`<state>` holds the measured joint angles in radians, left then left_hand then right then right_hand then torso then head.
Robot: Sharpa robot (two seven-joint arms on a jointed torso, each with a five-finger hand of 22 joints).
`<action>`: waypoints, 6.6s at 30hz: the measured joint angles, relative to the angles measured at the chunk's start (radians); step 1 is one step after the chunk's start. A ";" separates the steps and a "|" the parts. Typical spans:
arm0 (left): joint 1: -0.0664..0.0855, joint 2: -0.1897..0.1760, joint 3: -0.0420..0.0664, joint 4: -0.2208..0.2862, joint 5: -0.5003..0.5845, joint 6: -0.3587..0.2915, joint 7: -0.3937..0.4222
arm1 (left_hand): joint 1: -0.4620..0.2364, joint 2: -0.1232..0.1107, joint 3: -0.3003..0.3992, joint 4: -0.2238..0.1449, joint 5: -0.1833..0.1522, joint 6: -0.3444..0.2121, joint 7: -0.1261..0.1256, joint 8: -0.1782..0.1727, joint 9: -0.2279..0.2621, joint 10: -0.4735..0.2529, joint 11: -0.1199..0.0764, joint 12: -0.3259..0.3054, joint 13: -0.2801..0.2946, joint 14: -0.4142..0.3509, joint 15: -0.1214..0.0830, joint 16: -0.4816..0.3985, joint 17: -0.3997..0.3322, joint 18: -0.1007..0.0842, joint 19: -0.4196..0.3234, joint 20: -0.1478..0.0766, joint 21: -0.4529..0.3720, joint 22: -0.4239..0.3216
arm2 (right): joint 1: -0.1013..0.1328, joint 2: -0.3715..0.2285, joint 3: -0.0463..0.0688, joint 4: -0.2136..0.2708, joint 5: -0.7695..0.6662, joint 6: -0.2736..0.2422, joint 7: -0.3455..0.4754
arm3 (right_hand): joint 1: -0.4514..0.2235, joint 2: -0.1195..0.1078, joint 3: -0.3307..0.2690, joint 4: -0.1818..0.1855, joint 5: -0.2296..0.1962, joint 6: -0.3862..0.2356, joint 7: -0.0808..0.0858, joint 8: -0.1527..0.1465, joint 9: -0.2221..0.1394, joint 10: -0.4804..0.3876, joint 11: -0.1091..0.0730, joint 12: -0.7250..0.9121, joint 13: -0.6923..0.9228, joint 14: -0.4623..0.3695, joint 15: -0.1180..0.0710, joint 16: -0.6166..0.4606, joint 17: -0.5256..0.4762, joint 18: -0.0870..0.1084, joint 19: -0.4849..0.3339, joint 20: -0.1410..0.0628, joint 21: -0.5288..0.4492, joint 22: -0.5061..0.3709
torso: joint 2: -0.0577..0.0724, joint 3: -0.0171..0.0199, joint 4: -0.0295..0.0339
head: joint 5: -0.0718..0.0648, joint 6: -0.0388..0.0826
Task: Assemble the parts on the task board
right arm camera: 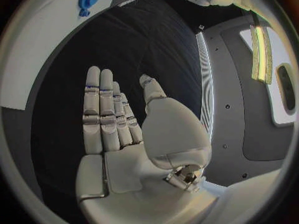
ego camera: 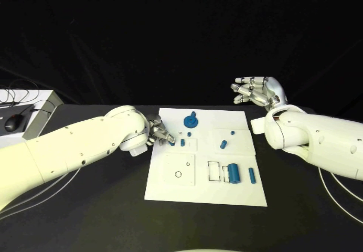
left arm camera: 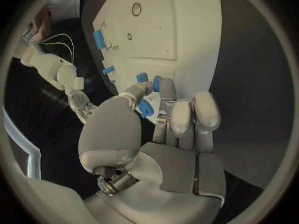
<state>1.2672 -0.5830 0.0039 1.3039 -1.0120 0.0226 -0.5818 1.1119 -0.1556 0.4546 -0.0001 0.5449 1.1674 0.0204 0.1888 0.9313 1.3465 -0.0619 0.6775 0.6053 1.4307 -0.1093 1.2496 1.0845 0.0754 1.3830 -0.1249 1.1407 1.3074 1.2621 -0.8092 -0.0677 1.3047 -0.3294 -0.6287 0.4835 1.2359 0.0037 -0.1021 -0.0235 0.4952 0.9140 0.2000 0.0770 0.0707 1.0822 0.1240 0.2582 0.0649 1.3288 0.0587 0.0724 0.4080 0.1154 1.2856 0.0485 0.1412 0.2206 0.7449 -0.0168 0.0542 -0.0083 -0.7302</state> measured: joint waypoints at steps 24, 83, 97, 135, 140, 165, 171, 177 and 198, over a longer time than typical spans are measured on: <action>0.002 -0.001 0.001 0.007 -0.044 0.027 0.001 | 0.010 -0.010 0.003 0.003 0.002 0.000 0.000 0.001 -0.011 0.000 0.000 0.000 -0.004 0.001 0.001 0.000 0.003 0.000 0.004 0.004 0.000 0.000 | 0.000 -0.001 0.000 0.004 0.001 0.007 0.000 | 0.000 0.000 -0.004 0.004 0.000 0.000 0.000 0.000 0.000 -0.003 0.003 0.005 0.000 -0.001 0.001 0.000 0.000 -0.001 -0.009 0.002 0.015 -0.013 | 0.000 -0.0006 0.0012 | -0.002 -0.007; -0.001 -0.009 -0.004 0.040 -0.113 -0.023 -0.007 | 0.014 -0.014 0.006 0.006 0.003 0.005 -0.005 0.010 -0.013 0.002 0.002 0.000 -0.004 0.002 0.002 0.008 0.008 0.000 0.004 0.004 0.009 0.000 | 0.000 -0.007 0.000 0.010 0.002 0.011 0.001 | 0.000 0.000 -0.001 0.007 0.000 -0.008 0.005 0.000 0.000 -0.012 0.005 0.005 0.000 -0.007 0.007 0.000 -0.005 -0.008 -0.018 0.004 0.031 -0.039 | -0.001 -0.0011 0.0013 | -0.003 -0.010; -0.011 -0.035 -0.005 0.082 -0.139 -0.055 -0.004 | 0.014 -0.014 0.005 0.005 0.006 0.005 -0.005 0.010 -0.013 0.002 0.002 0.000 -0.005 0.002 0.002 0.008 0.008 0.000 0.003 0.004 0.009 0.000 | 0.000 -0.007 0.000 0.008 0.002 0.013 0.001 | 0.000 0.000 -0.001 0.007 0.000 -0.008 0.005 0.000 0.000 -0.012 0.005 0.005 0.000 -0.007 0.007 0.000 -0.006 -0.008 -0.018 0.004 0.031 -0.042 | -0.001 -0.0012 0.0022 | -0.002 -0.013; -0.030 -0.028 -0.004 0.073 -0.143 -0.114 0.014 | 0.014 -0.014 0.011 0.011 0.000 0.005 -0.005 0.013 -0.014 0.002 0.002 0.000 -0.006 0.001 0.001 0.008 0.007 0.000 0.003 0.004 0.012 0.000 | 0.000 -0.007 0.000 0.005 0.002 0.015 0.002 | 0.000 0.000 -0.001 0.007 0.000 -0.007 0.003 0.000 0.000 -0.012 0.005 0.005 0.000 -0.007 0.007 0.000 -0.007 -0.008 -0.021 0.007 0.042 -0.053 | 0.001 -0.0005 0.0002 | -0.002 -0.015; -0.031 -0.029 -0.003 0.075 -0.142 -0.113 0.014 | 0.014 -0.014 0.011 0.011 0.004 0.005 -0.005 0.013 -0.014 0.002 0.002 0.000 -0.006 0.002 0.002 0.008 0.007 0.000 0.003 0.004 0.012 0.000 | 0.000 -0.007 0.000 0.005 0.002 0.016 0.002 | 0.000 0.000 -0.001 0.007 0.001 -0.006 0.003 0.000 0.000 -0.012 0.005 0.005 0.000 -0.007 0.007 0.000 -0.007 -0.008 -0.021 0.007 0.042 -0.055 | 0.000 -0.0012 0.0012 | -0.003 -0.018; -0.032 -0.031 -0.002 0.073 -0.139 -0.100 0.013 | 0.014 -0.014 0.011 0.011 0.004 0.005 -0.005 0.017 -0.012 0.002 0.002 0.000 -0.006 0.003 0.003 0.008 0.006 0.000 0.003 0.004 0.012 0.000 | 0.000 -0.006 0.000 0.005 0.003 0.017 0.001 | 0.000 0.000 -0.001 0.007 0.004 -0.006 0.003 0.000 0.000 -0.019 0.005 0.005 0.000 -0.007 0.007 0.000 -0.009 -0.008 -0.021 0.007 0.042 -0.058 | 0.000 -0.0003 0.0006 | 0.001 -0.022; -0.031 -0.029 -0.002 0.068 -0.133 -0.095 0.013 | 0.014 -0.014 0.011 0.011 0.002 0.005 -0.005 0.017 -0.012 0.002 0.002 0.000 -0.006 0.001 0.001 0.008 0.006 0.000 0.004 0.004 0.012 0.000 | 0.000 -0.006 0.000 0.005 0.003 0.017 0.001 | 0.000 0.000 -0.001 0.007 0.004 -0.006 0.003 0.000 0.000 -0.019 0.005 0.005 0.000 -0.007 0.007 0.000 -0.009 -0.008 -0.021 0.007 0.042 -0.058 | 0.000 -0.0003 0.0006 | 0.001 -0.021; -0.030 -0.026 -0.001 0.062 -0.128 -0.082 0.013 | 0.014 -0.014 0.011 0.011 0.002 0.005 -0.005 0.017 -0.013 0.002 0.002 0.002 -0.007 0.000 0.001 0.008 0.006 0.000 0.003 0.004 0.012 0.000 | 0.000 -0.006 0.000 0.005 0.003 0.017 0.001 | 0.000 0.000 -0.001 0.007 0.004 -0.006 0.003 0.000 0.000 -0.019 0.005 0.005 0.000 -0.007 0.007 0.000 -0.009 -0.008 -0.021 0.007 0.042 -0.058 | 0.000 -0.0003 0.0007 | 0.001 -0.024; -0.023 -0.003 0.006 0.027 -0.115 -0.034 0.002 | 0.014 -0.014 0.011 0.011 0.006 0.005 -0.005 0.017 -0.016 0.002 0.002 0.004 -0.008 0.002 0.002 0.008 0.006 0.000 0.003 0.004 0.012 0.000 | 0.000 -0.005 0.000 0.004 0.003 0.019 0.001 | 0.000 0.000 0.002 0.004 0.004 -0.010 0.006 0.000 0.000 -0.019 0.006 0.005 0.000 -0.007 0.007 0.000 -0.013 -0.009 -0.021 0.007 0.046 -0.070 | 0.000 0.0012 0.0008 | 0.001 -0.025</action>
<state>1.2440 -0.5862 0.0099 1.3311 -1.1267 -0.0111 -0.5795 1.1256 -0.1692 0.4652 0.0105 0.5507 1.1725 0.0152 0.2055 0.9153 1.3484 -0.0603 0.6816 0.5977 1.4327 -0.1073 1.2573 1.0902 0.0751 1.3865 -0.1213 1.1529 1.3075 1.2622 -0.8140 -0.0678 1.3089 -0.3266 -0.6101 0.4844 1.2359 0.0037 -0.1003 -0.0195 0.4995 0.9044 0.2059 0.0770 0.0707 1.0636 0.1296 0.2630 0.0649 1.3218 0.0658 0.0726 0.3946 0.1068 1.2642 0.0558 0.1876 0.1509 0.7451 -0.0156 0.0549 -0.0078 -0.7554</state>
